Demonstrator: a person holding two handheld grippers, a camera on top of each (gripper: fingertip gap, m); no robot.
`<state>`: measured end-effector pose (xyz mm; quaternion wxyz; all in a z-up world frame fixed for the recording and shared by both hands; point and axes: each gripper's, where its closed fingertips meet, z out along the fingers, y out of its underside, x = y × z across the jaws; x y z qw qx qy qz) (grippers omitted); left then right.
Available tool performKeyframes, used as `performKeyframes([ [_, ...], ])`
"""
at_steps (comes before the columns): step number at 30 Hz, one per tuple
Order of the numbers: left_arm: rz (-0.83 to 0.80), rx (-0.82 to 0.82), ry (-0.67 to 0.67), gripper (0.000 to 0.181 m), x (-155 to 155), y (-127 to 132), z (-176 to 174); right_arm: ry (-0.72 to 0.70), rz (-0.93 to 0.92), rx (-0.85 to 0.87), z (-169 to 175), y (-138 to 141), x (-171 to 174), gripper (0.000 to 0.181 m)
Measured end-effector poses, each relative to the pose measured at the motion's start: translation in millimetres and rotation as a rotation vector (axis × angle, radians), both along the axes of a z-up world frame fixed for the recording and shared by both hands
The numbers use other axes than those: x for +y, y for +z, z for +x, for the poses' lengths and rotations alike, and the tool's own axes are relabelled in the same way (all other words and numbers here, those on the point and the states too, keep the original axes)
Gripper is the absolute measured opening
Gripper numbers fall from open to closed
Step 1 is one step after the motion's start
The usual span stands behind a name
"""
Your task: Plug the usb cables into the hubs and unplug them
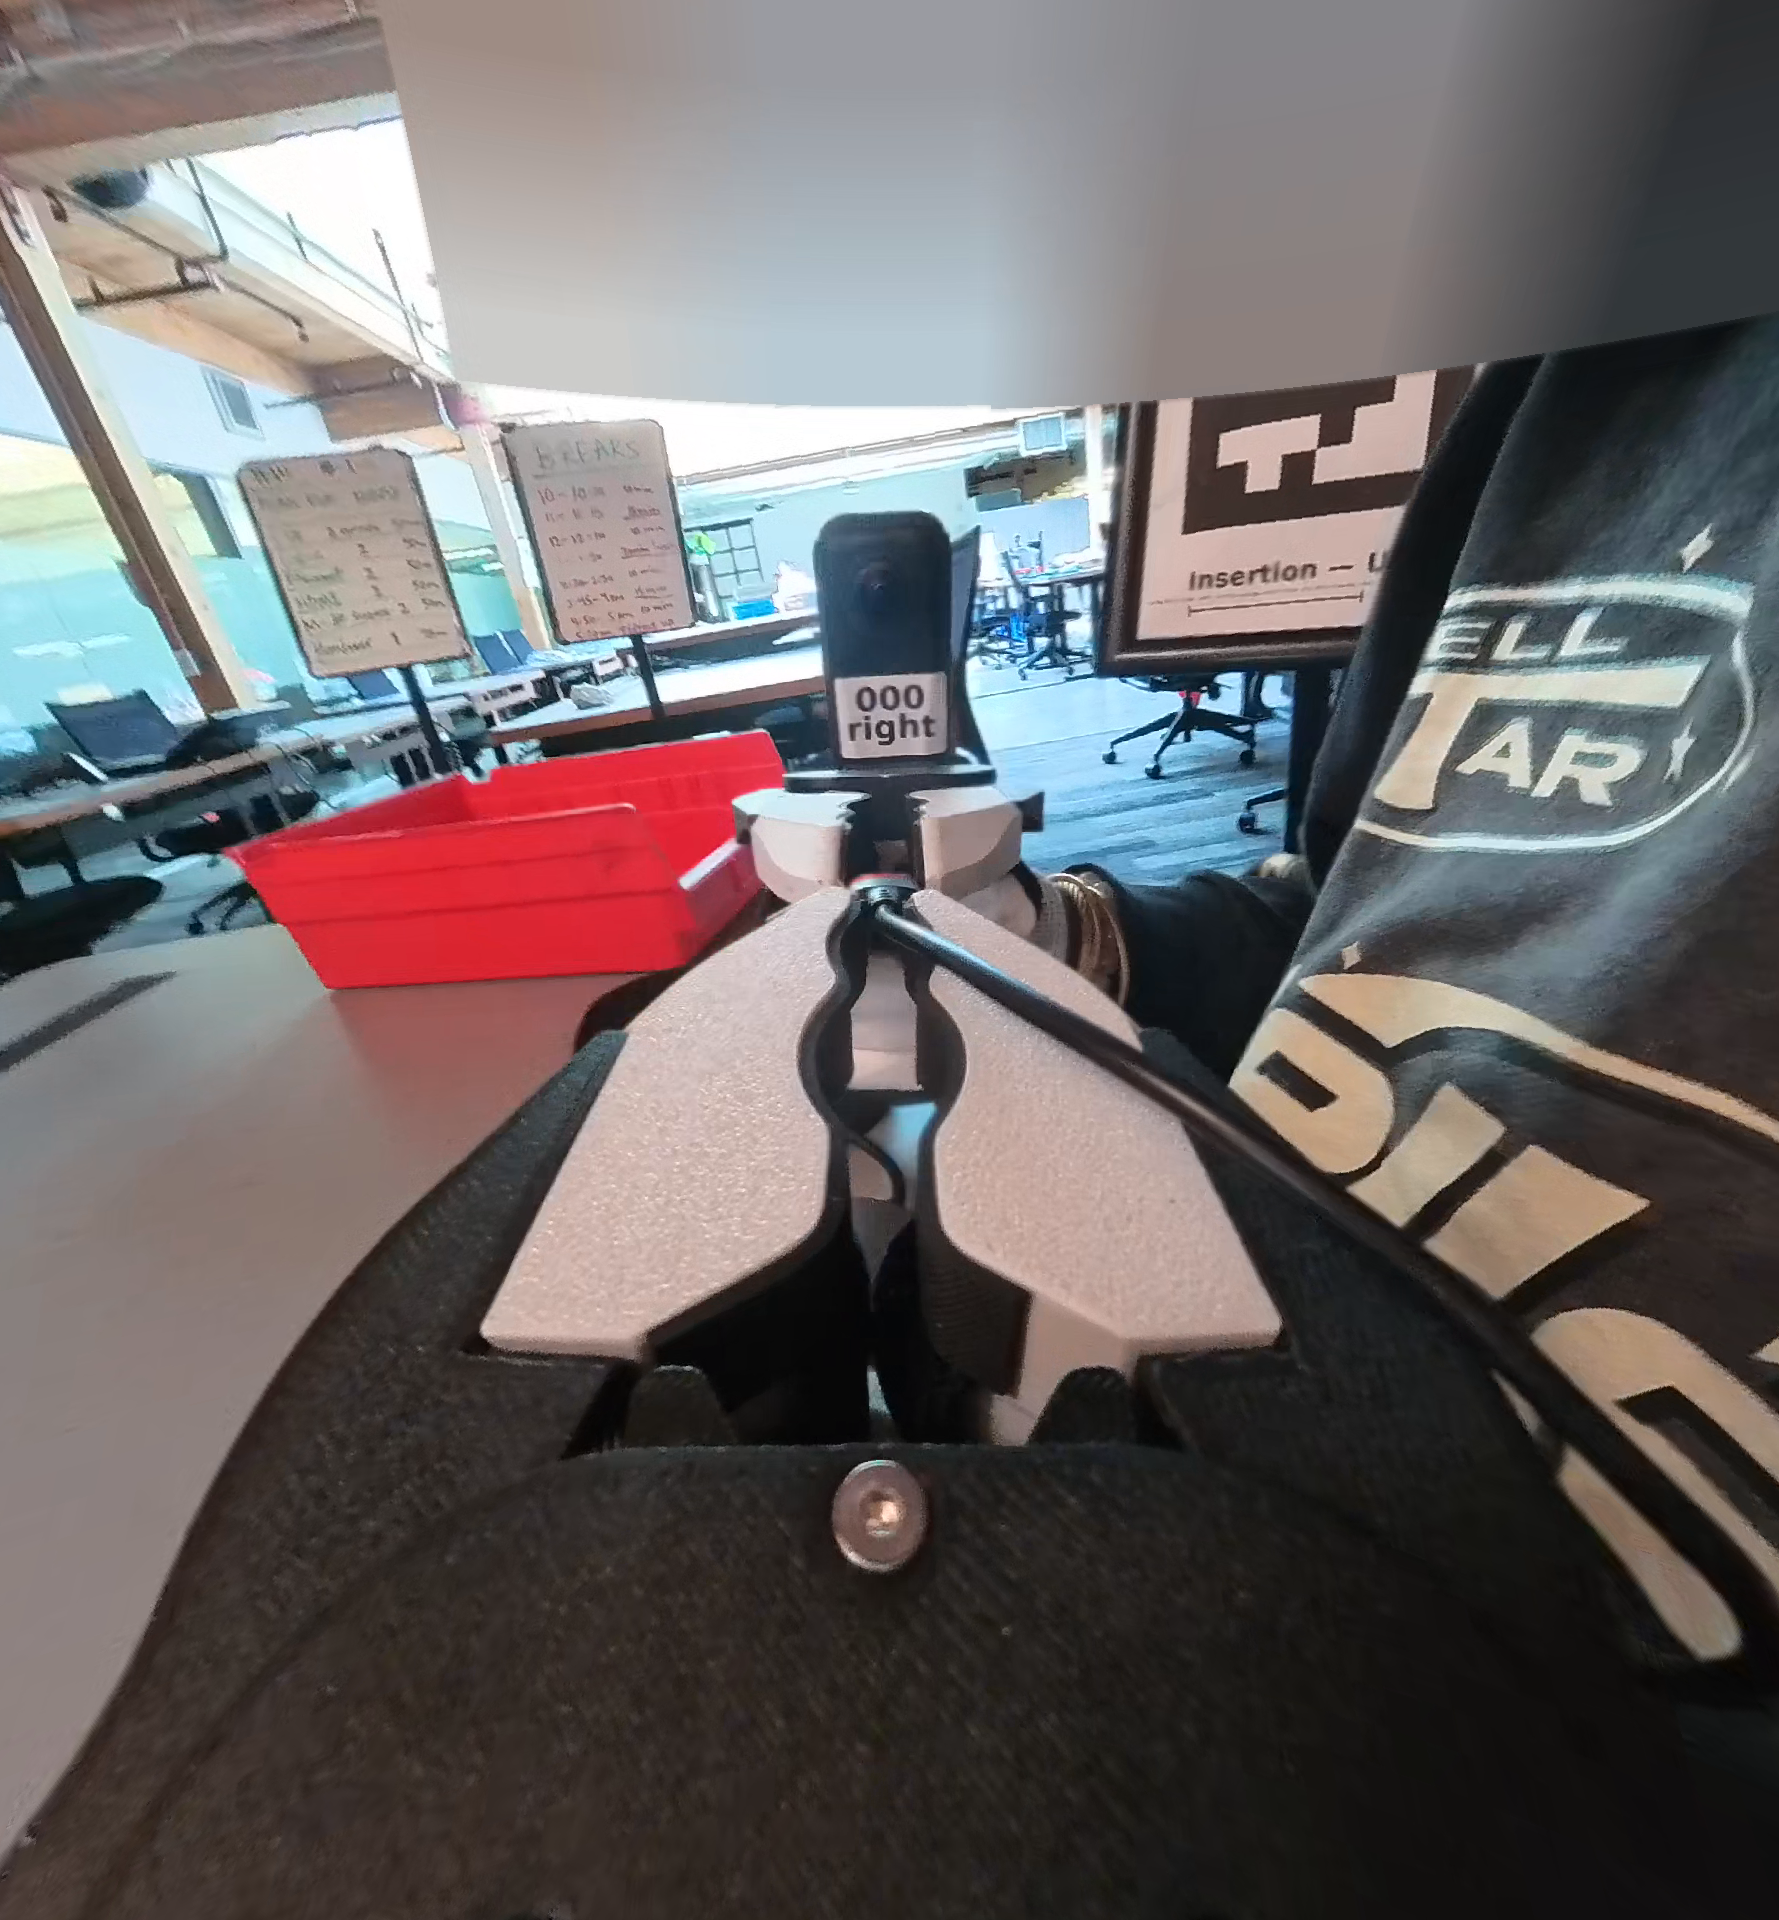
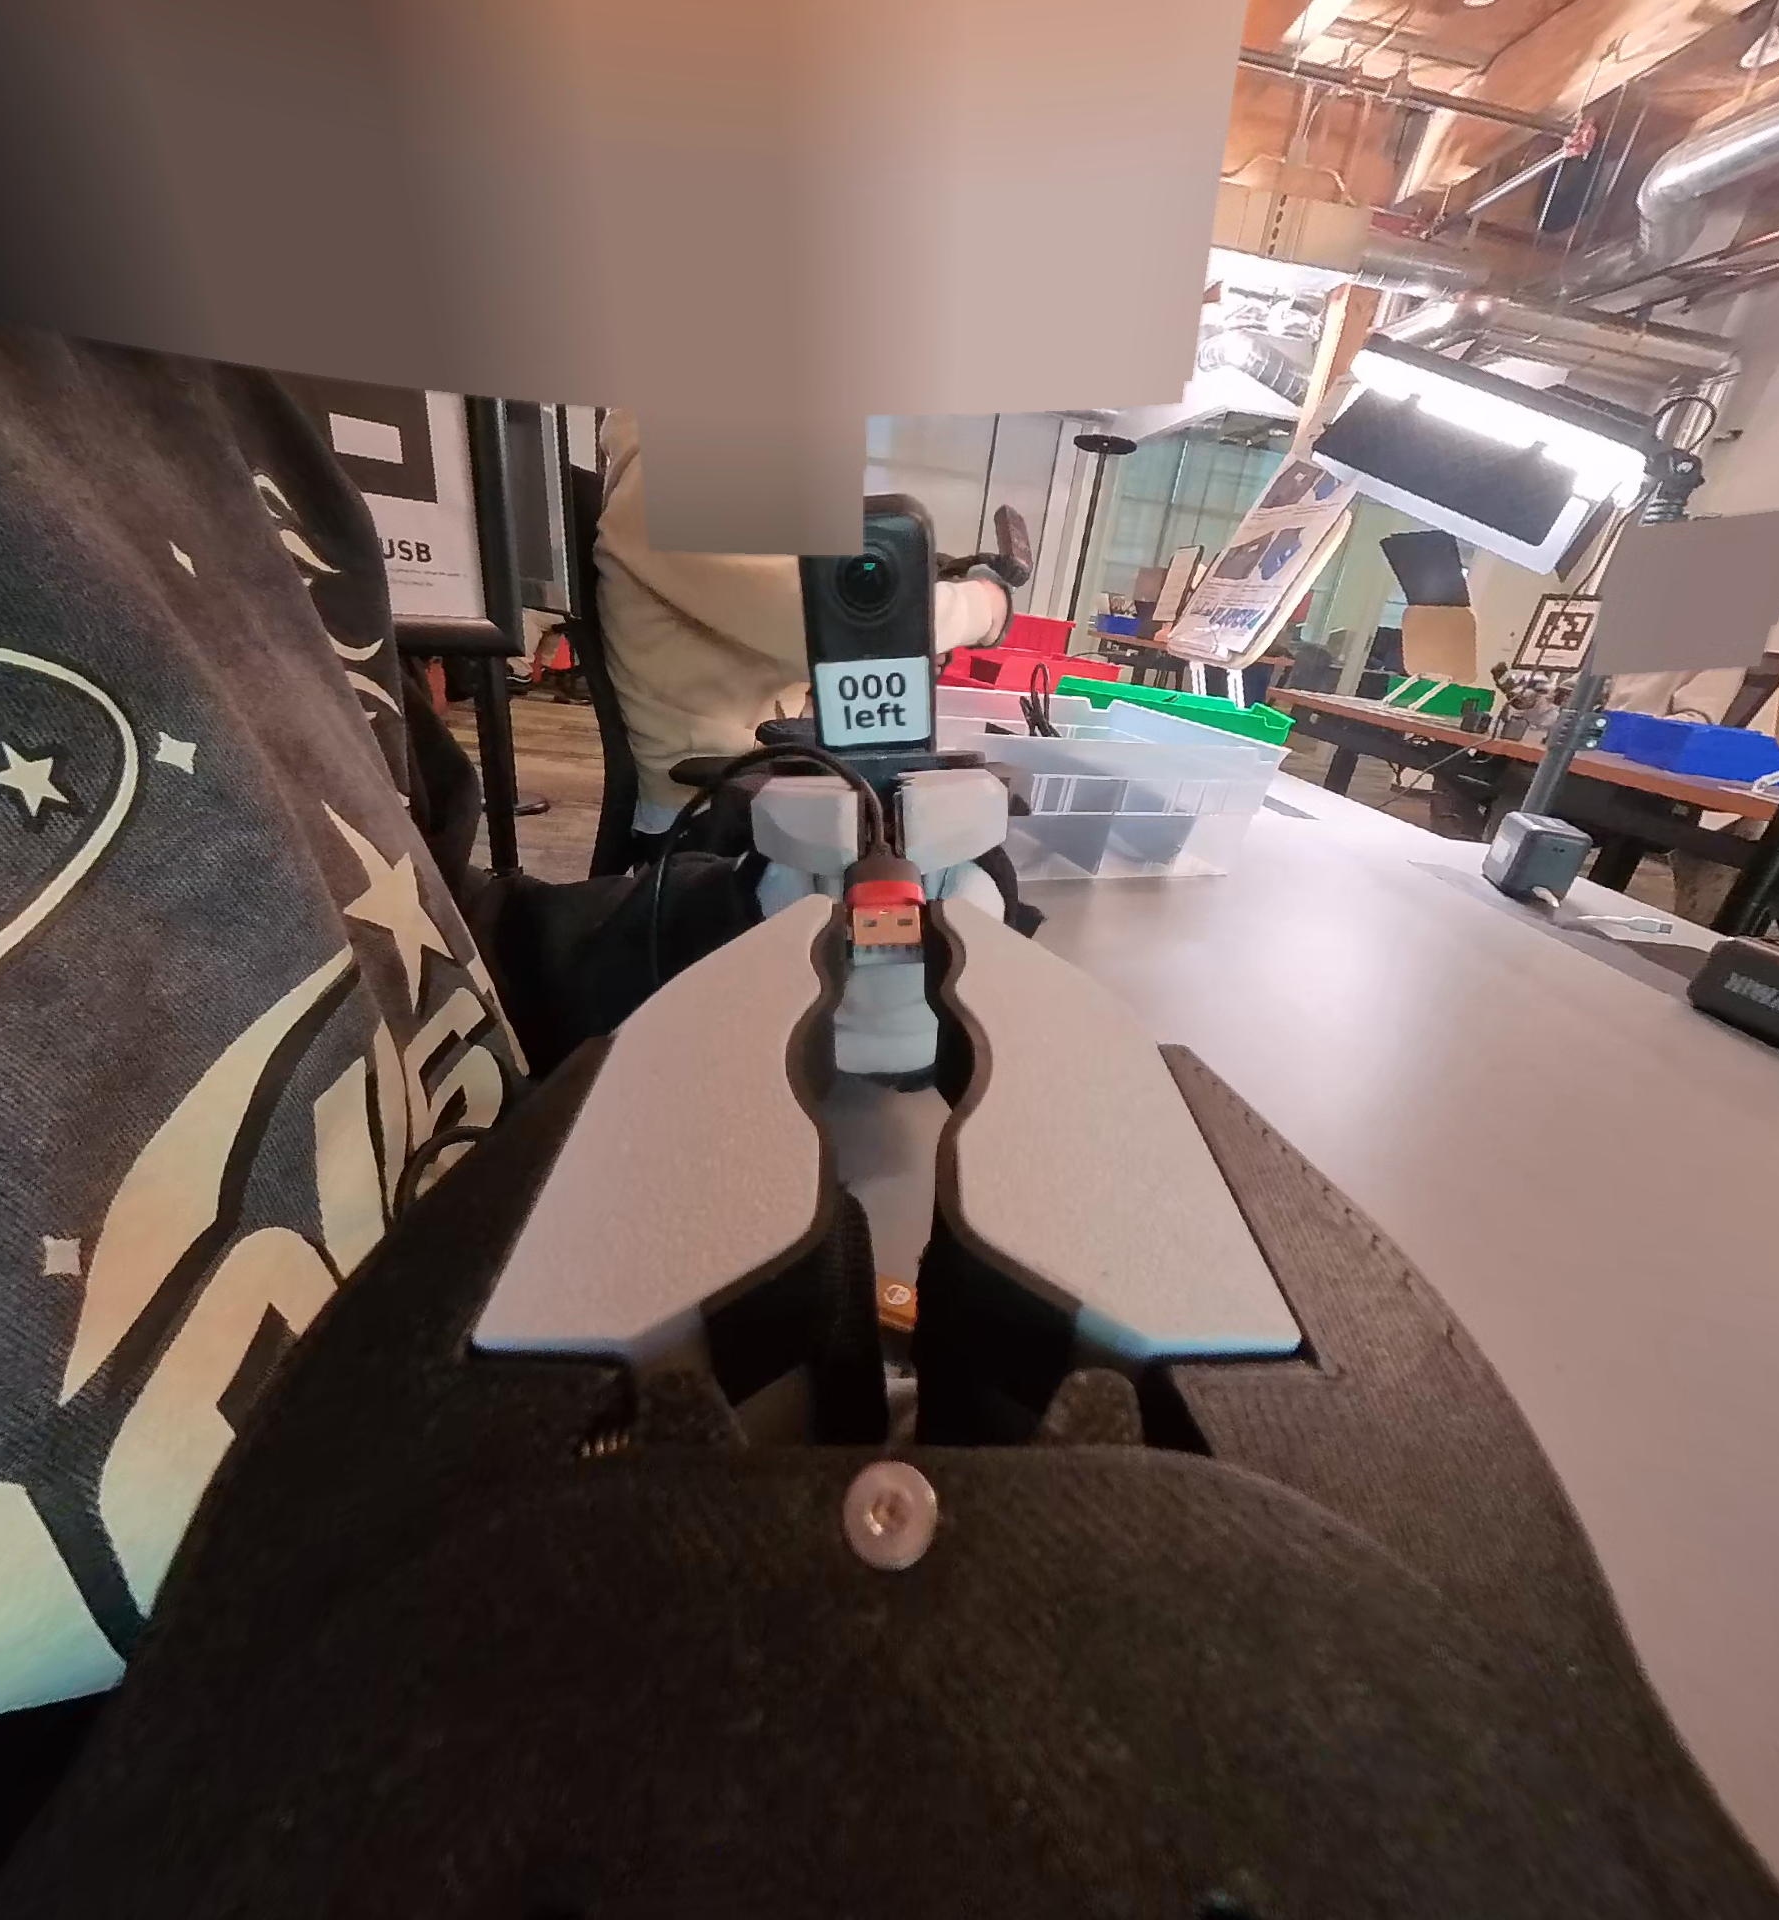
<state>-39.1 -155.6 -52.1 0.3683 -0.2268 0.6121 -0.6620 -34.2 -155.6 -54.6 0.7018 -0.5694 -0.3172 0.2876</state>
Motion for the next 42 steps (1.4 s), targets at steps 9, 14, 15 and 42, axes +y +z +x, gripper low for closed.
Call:
performKeyframes([
  [9,0.014,0.085,0.068,0.005,10,-5,4,-0.065,-0.068,-0.041,5,-8,9,0.015],
  [14,0.052,0.115,0.316,0.005,58,0,1,-0.26,-0.428,-0.358,32,-68,21,0.062],
  [15,0.044,0.104,0.344,0.005,66,3,-2,-0.287,-0.503,-0.428,35,-83,21,0.065],
  [42,0.408,-0.125,0.747,0.005,64,6,18,-0.316,-0.485,0.26,54,-26,42,0.031],
])
